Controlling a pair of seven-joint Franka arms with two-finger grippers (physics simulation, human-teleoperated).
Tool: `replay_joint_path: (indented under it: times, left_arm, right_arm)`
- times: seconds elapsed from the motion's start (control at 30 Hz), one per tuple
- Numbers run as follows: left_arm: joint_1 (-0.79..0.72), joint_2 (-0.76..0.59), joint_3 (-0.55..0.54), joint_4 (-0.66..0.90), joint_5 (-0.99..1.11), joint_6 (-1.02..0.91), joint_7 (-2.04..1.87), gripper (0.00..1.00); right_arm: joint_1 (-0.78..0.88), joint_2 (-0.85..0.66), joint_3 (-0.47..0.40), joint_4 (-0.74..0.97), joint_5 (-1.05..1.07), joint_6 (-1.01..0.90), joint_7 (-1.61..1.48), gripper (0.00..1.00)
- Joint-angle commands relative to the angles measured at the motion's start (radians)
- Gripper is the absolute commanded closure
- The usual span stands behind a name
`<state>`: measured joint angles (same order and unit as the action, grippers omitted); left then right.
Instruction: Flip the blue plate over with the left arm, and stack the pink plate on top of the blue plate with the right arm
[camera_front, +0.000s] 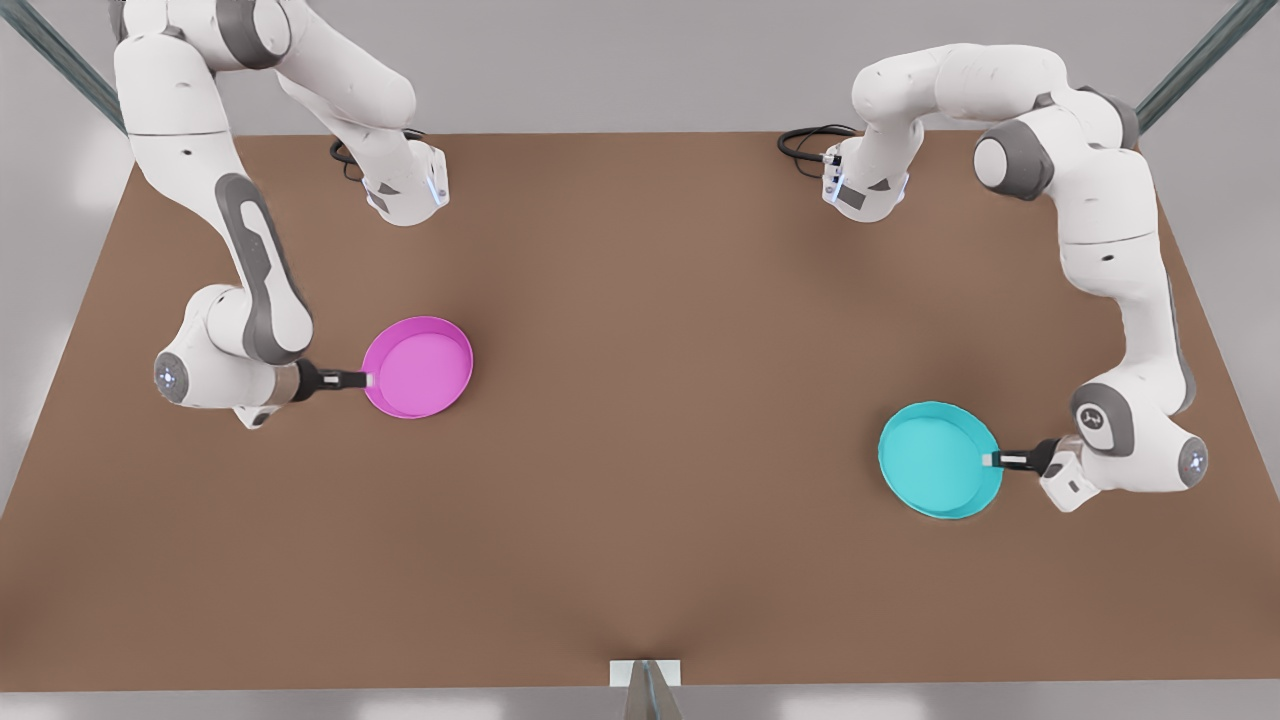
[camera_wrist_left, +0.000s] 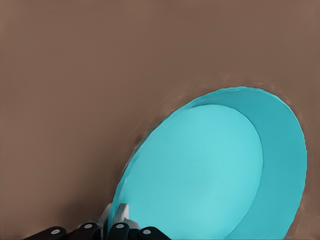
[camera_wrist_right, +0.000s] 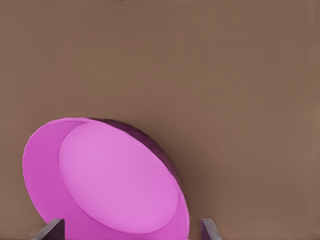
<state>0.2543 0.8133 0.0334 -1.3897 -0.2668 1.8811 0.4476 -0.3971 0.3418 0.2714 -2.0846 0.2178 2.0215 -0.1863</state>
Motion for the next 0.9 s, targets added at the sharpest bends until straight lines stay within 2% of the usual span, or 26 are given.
replay_joint_path:
  times: [0.0, 0.13, 0.33, 0.53, 0.67, 0.87]
  left_arm:
    - [-0.007, -0.009, 0.002, 0.000, -0.071, -0.008, 0.002, 0.74]
    - [-0.021, -0.045, 0.006, 0.000, -0.063, -0.053, -0.004, 0.74]
    - [-0.050, -0.060, 0.002, 0.074, 0.037, -0.166, -0.053, 0.74]
    - [-0.196, -0.114, -0.001, 0.123, 0.262, -0.260, -0.271, 0.74]
    - [-0.348, -0.112, 0.013, 0.199, 0.356, -0.359, -0.383, 0.74]
    - [-0.619, -0.112, 0.013, 0.276, 0.619, -0.474, -0.659, 0.74]
  right_arm:
    - [-0.003, 0.000, 0.000, -0.002, 0.000, 0.000, -0.001, 0.00]
    - [0.000, -0.001, 0.000, -0.068, -0.002, 0.125, -0.004, 0.00]
    - [-0.022, -0.001, 0.000, -0.106, -0.002, 0.125, -0.004, 0.00]
    - [-0.014, -0.001, 0.002, -0.172, -0.002, 0.178, -0.005, 0.00]
    - [-0.012, -0.001, 0.002, -0.189, -0.002, 0.190, -0.004, 0.00]
    - [-0.006, 0.013, 0.002, -0.206, 0.000, 0.243, -0.004, 0.00]
